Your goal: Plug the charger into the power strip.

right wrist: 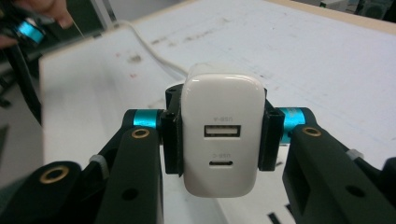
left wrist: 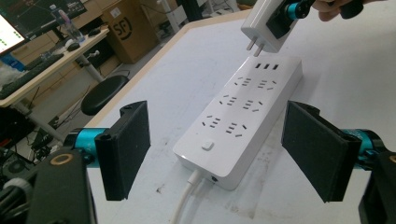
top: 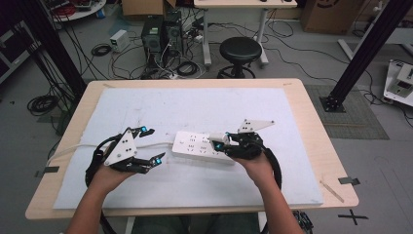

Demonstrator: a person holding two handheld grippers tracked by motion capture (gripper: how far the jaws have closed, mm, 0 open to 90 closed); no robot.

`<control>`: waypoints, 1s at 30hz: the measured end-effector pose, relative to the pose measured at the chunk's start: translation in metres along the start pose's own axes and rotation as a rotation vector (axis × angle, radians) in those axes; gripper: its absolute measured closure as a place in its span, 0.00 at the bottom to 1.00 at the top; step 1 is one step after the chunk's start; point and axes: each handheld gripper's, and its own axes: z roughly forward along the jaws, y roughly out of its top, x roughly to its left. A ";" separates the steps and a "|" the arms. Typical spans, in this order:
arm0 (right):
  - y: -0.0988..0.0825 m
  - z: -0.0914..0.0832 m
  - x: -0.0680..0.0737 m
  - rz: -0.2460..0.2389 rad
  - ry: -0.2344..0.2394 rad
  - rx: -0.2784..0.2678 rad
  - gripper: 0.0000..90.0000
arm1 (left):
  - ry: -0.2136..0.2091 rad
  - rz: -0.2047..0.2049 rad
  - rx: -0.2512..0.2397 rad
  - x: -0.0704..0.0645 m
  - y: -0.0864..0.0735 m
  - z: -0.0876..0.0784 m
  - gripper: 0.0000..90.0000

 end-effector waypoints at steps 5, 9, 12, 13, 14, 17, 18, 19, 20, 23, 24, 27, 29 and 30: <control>0.008 -0.001 -0.002 -0.102 -0.033 0.062 0.70 | 0.001 -0.007 -0.003 0.001 -0.002 -0.001 0.26; 0.013 -0.001 -0.002 -0.161 -0.050 0.108 0.70 | 0.005 -0.011 -0.002 0.001 -0.005 -0.003 0.26; 0.015 -0.001 -0.002 -0.180 -0.054 0.117 0.70 | 0.006 -0.018 -0.002 0.000 -0.007 -0.003 0.26; 0.016 0.000 -0.003 -0.193 -0.065 0.125 0.70 | 0.005 -0.018 -0.002 0.001 -0.008 -0.004 0.26; 0.016 0.000 -0.003 -0.204 -0.070 0.135 0.70 | 0.007 -0.017 0.000 0.001 -0.009 -0.004 0.26; 0.016 0.000 -0.002 -0.228 -0.089 0.140 0.70 | 0.007 -0.020 -0.001 0.000 -0.010 -0.005 0.26; 0.016 -0.001 -0.001 -0.231 -0.094 0.145 0.70 | 0.007 -0.023 -0.001 0.000 -0.011 -0.005 0.26; 0.016 -0.001 -0.001 -0.242 -0.103 0.150 0.70 | 0.006 -0.025 -0.001 0.000 -0.011 -0.004 0.26; 0.017 -0.001 0.000 -0.253 -0.112 0.155 0.70 | 0.006 -0.022 0.001 0.000 -0.011 -0.004 0.26; 0.017 0.000 0.003 -0.303 -0.140 0.194 0.70 | 0.002 -0.029 -0.003 -0.001 -0.013 -0.003 0.26; 0.017 0.000 0.003 -0.333 -0.148 0.204 0.70 | 0.002 -0.031 -0.004 -0.001 -0.013 -0.003 0.26; 0.019 0.001 0.007 -0.399 -0.171 0.240 0.70 | -0.003 -0.034 -0.005 -0.002 -0.014 -0.002 0.26; 0.022 0.003 0.009 -0.440 -0.176 0.265 0.70 | -0.003 -0.035 -0.006 -0.002 -0.014 -0.001 0.26; 0.022 0.004 0.009 -0.445 -0.173 0.275 0.70 | -0.004 -0.035 -0.007 -0.003 -0.014 -0.001 0.26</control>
